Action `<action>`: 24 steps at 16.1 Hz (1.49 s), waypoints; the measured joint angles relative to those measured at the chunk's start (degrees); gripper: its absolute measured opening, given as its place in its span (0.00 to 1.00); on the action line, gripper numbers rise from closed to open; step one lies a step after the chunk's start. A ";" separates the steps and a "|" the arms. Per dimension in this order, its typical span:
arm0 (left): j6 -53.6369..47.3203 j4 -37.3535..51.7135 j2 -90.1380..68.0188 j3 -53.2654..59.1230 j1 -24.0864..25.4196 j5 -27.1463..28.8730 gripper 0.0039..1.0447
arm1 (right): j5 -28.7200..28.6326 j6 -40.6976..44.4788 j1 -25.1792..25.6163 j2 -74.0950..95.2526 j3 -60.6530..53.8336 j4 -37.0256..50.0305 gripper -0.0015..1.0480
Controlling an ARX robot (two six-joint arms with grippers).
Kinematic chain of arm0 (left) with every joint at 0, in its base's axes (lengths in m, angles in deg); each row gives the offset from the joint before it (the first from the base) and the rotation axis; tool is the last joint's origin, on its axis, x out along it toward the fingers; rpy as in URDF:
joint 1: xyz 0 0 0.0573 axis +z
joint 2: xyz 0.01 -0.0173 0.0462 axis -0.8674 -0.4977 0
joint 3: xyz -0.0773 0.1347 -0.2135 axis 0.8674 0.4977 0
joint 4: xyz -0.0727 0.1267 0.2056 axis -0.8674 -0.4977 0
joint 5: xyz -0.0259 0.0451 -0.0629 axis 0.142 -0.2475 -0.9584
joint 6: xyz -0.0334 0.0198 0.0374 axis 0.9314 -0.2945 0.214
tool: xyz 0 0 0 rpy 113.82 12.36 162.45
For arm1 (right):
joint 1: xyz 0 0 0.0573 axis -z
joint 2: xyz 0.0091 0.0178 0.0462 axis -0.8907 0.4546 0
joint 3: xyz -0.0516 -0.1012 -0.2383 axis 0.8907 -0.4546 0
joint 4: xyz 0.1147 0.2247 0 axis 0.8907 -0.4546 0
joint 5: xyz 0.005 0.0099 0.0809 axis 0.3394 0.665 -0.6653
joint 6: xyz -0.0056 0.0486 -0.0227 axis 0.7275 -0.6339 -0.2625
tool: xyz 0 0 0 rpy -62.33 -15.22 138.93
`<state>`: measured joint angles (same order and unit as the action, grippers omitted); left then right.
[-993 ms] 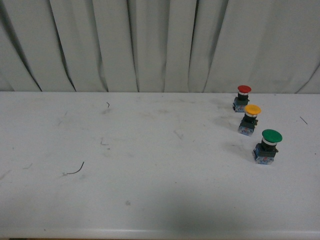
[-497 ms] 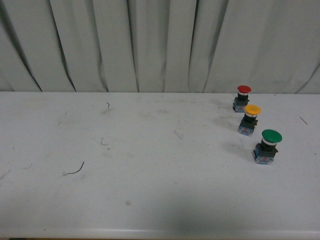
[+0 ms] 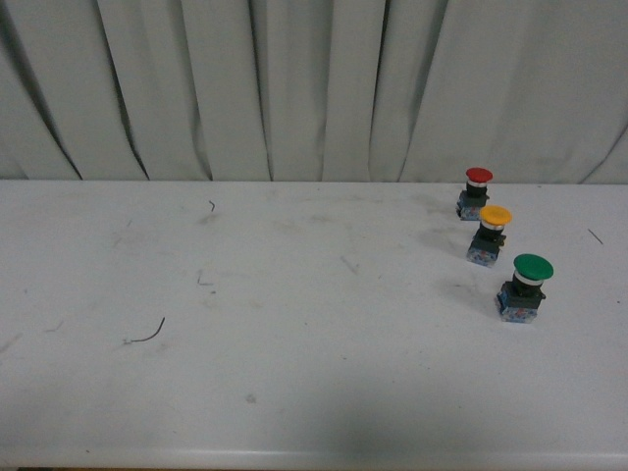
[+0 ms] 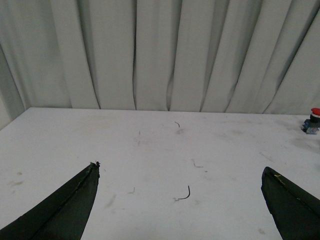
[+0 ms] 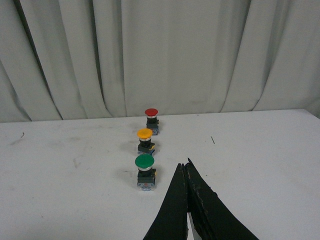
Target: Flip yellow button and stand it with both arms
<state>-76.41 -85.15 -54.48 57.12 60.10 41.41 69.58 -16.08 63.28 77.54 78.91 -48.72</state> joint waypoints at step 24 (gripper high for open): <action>0.00 0.02 0.00 0.00 0.00 0.00 0.94 | -0.15 0.02 0.00 -12.81 0.04 -13.53 0.94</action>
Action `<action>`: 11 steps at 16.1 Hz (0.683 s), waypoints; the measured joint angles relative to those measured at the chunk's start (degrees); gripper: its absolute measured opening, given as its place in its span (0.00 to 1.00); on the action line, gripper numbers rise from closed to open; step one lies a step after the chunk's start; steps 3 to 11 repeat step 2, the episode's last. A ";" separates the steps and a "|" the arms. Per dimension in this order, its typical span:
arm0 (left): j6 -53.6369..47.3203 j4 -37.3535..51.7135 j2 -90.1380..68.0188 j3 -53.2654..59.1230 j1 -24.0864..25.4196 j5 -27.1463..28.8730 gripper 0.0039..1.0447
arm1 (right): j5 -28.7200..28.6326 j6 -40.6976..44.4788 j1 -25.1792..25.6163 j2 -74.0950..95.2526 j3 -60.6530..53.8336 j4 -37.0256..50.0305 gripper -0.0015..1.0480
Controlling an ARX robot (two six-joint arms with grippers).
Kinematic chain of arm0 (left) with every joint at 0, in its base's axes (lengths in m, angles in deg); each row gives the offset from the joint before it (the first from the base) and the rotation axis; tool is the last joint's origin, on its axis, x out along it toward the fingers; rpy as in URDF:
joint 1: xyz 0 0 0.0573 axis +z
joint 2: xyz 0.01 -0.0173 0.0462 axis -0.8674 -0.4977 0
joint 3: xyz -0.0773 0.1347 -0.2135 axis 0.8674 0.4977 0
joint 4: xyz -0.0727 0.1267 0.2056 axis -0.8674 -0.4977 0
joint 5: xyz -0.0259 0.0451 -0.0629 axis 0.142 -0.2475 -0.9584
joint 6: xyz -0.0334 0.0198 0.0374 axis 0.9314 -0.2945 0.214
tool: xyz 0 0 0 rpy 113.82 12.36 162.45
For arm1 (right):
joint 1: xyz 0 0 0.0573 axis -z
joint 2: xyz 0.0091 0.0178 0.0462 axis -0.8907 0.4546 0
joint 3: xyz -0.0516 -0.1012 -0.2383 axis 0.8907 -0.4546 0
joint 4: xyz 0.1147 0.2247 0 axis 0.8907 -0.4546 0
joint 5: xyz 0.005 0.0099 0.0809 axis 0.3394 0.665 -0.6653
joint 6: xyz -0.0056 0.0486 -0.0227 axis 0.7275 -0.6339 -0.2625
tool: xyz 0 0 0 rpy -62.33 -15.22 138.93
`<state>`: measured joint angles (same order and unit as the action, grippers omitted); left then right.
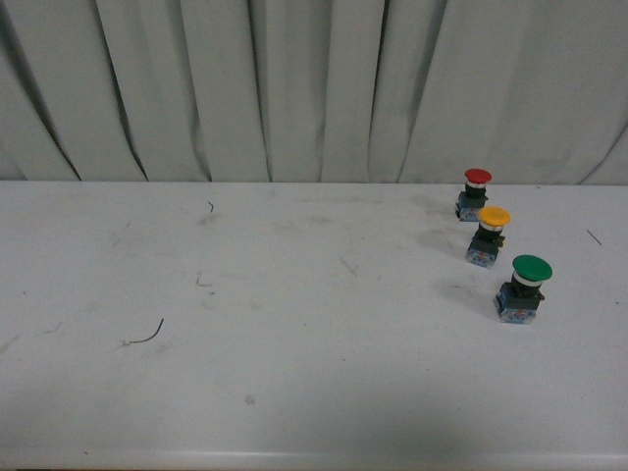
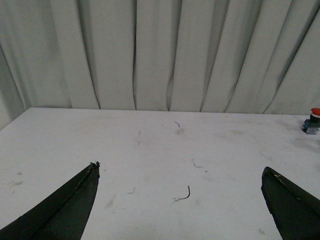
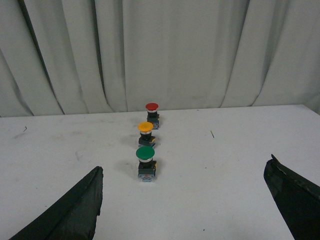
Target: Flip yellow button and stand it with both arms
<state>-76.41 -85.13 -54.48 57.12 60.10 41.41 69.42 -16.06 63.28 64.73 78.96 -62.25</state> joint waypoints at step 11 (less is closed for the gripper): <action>0.00 0.00 0.00 0.00 0.00 0.00 0.94 | 0.02 0.00 0.00 0.00 0.00 0.00 0.94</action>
